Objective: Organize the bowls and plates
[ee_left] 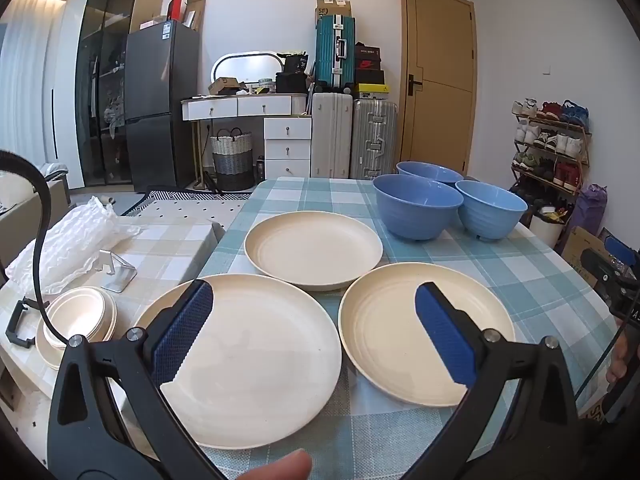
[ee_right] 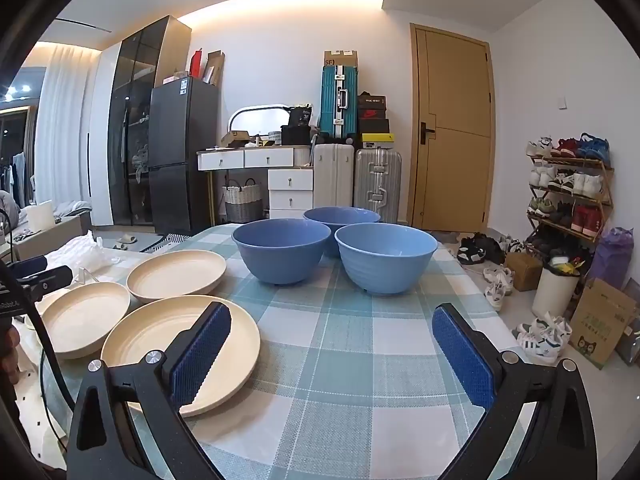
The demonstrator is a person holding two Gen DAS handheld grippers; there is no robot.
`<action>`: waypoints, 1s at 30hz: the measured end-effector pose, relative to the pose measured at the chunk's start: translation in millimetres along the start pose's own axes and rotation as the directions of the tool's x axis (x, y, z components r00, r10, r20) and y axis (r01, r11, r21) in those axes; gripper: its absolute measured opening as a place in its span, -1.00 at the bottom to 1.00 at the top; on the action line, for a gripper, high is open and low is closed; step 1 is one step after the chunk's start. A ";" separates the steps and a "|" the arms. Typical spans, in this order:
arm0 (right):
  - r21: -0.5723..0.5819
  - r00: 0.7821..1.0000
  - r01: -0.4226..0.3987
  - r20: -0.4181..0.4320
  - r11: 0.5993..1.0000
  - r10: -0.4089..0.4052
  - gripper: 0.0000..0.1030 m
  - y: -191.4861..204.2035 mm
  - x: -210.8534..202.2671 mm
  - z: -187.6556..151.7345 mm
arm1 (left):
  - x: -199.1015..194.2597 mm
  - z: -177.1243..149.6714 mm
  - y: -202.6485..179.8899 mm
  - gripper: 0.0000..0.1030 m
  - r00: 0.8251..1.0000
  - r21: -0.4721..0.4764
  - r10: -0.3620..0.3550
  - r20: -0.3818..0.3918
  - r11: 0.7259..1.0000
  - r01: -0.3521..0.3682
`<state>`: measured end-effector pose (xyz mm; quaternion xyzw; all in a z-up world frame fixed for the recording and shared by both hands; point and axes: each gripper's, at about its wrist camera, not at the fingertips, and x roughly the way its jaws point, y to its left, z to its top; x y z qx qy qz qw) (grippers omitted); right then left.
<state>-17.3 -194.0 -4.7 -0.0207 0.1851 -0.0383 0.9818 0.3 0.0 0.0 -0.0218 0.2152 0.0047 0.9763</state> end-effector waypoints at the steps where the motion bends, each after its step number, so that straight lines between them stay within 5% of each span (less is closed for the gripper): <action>1: -0.005 1.000 -0.002 -0.002 1.000 0.002 0.99 0.2 0.2 0.0 | 0.3 0.1 0.1 0.95 1.000 0.000 0.000 0.000 1.000 0.000; 30: -0.004 1.000 -0.001 -0.029 1.000 0.001 0.99 5.3 5.5 1.3 | -2.9 0.8 4.2 0.95 1.000 0.008 0.000 0.013 1.000 0.000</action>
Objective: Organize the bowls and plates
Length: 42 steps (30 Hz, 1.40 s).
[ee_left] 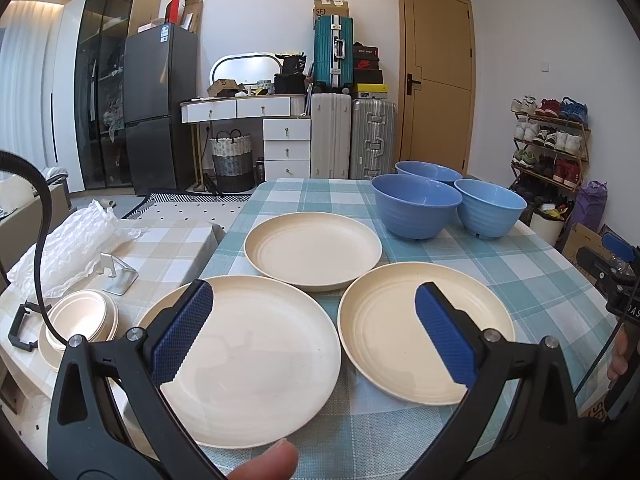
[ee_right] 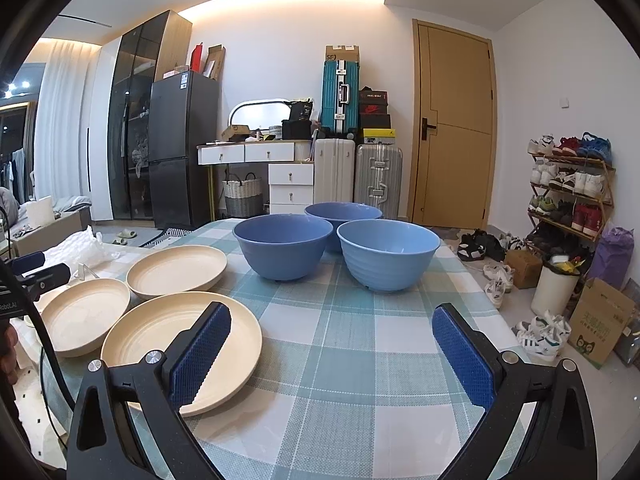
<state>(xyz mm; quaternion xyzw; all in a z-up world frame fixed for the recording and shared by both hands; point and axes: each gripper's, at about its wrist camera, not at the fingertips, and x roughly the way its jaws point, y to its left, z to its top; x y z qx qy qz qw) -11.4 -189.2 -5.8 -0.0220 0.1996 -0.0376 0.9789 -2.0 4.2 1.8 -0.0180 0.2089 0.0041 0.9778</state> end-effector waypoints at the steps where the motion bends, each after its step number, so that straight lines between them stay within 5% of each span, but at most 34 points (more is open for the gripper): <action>1: 0.002 1.000 0.001 -0.002 1.000 -0.001 0.99 -0.6 0.8 -0.3 | 0.2 -0.3 -1.0 0.95 1.000 0.004 0.000 -0.001 1.000 0.000; 42: 0.004 1.000 0.019 -0.007 1.000 -0.019 0.99 -8.3 3.7 3.6 | 1.6 -4.1 -10.7 0.95 1.000 0.016 -0.012 -0.001 1.000 0.012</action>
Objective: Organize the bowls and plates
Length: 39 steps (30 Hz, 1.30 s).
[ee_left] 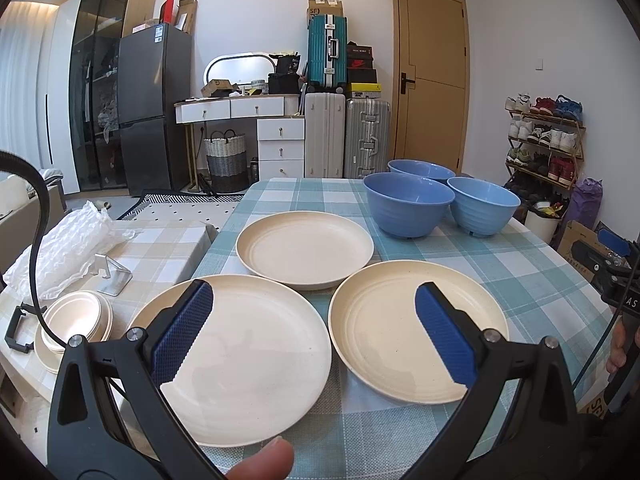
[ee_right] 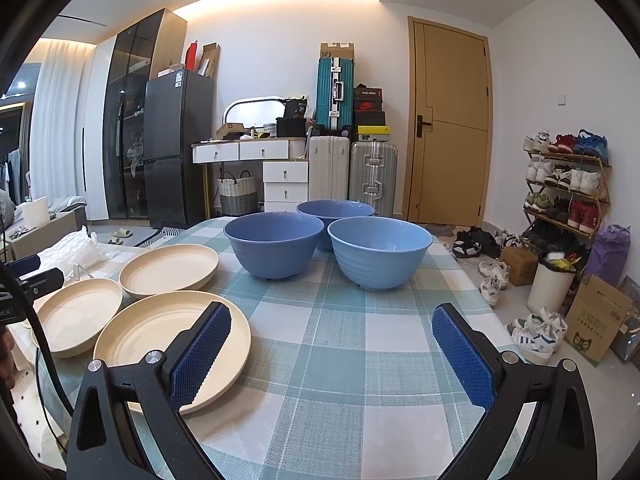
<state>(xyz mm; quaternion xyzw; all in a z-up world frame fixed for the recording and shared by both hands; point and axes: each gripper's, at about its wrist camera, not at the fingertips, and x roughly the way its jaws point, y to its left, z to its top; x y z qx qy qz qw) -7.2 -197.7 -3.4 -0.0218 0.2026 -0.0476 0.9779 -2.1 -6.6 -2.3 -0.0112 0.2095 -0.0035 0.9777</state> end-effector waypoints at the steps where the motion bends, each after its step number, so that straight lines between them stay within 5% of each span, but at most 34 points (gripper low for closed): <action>1: 0.001 1.000 0.000 -0.001 1.000 0.000 0.99 -0.1 0.0 0.2 | -0.4 0.1 0.7 0.95 1.000 0.001 0.000 0.001 1.000 0.000; 32: -0.014 1.000 -0.015 0.008 1.000 0.015 0.99 4.6 -3.3 4.6 | -5.0 6.0 7.6 0.95 1.000 0.006 0.012 0.013 1.000 -0.012; 39: -0.037 0.995 -0.091 0.024 0.995 0.092 0.99 20.6 -2.8 27.0 | -16.5 21.1 23.3 0.95 0.999 -0.001 0.044 0.029 0.999 -0.044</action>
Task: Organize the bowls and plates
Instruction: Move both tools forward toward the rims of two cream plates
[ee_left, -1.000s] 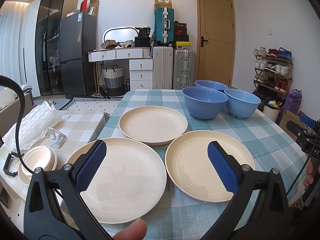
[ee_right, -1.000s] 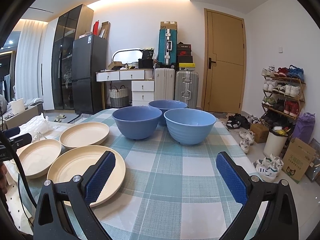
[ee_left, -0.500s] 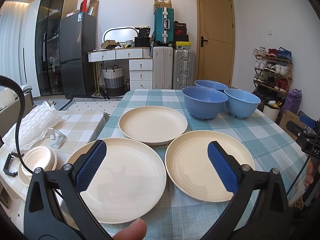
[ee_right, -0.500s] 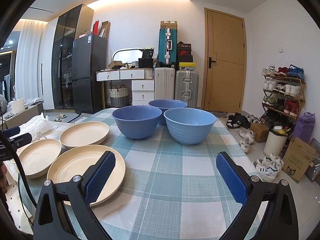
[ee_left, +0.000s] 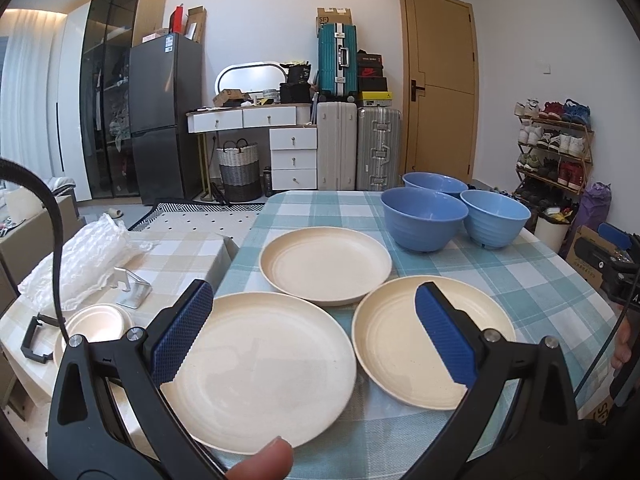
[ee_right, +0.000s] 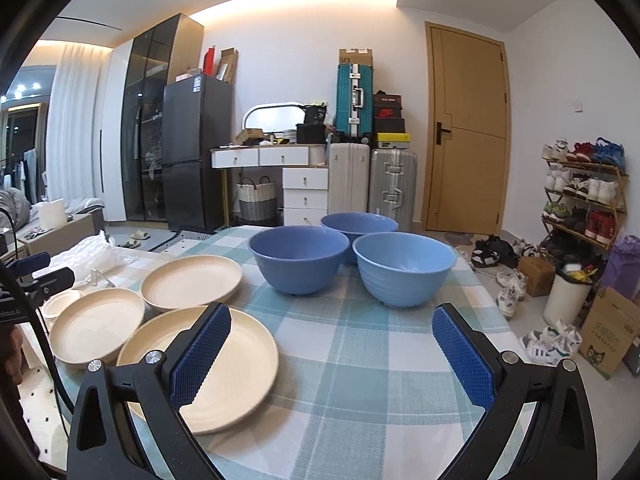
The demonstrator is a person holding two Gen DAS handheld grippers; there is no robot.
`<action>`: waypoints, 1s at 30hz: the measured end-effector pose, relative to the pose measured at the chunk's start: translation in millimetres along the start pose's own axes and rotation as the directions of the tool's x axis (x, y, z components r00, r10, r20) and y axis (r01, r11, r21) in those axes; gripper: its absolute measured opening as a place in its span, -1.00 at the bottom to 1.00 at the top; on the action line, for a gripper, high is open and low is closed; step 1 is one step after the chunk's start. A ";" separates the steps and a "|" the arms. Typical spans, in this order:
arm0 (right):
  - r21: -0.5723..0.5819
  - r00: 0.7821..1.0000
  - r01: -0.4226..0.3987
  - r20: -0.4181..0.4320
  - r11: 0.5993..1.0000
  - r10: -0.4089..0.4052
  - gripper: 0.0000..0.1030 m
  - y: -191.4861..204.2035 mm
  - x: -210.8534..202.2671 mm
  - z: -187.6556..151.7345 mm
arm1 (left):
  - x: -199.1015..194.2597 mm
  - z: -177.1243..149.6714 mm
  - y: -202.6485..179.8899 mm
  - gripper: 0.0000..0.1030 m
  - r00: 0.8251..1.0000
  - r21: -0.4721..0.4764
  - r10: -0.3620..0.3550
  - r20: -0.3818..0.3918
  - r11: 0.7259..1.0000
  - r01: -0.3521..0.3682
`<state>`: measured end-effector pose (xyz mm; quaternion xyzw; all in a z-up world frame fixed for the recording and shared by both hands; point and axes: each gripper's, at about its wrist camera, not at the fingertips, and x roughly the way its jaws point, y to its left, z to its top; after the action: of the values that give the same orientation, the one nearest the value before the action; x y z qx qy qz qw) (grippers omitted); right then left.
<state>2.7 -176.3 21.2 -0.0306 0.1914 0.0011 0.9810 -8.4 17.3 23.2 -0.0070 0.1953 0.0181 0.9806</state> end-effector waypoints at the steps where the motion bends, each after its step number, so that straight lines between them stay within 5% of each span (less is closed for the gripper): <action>1: -0.007 1.000 -0.004 0.002 1.000 0.004 0.99 2.3 0.7 2.4 | -1.6 3.4 4.7 0.95 1.000 -0.004 0.004 0.001 1.000 -0.004; 12: -0.106 0.985 -0.166 -0.066 0.980 0.160 0.99 57.0 38.6 43.3 | -0.7 35.9 61.9 0.95 0.999 -0.038 0.038 -0.022 0.999 -0.038; 30: -0.095 0.956 -0.228 -0.211 0.969 0.205 0.99 92.6 147.4 69.2 | 58.3 85.1 113.1 0.95 0.993 -0.069 0.013 -0.121 0.997 -0.021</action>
<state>164.0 -81.1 24.3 -0.0673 0.2907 0.1168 0.9473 73.7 134.0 78.7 -0.0408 0.2534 0.0330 0.9659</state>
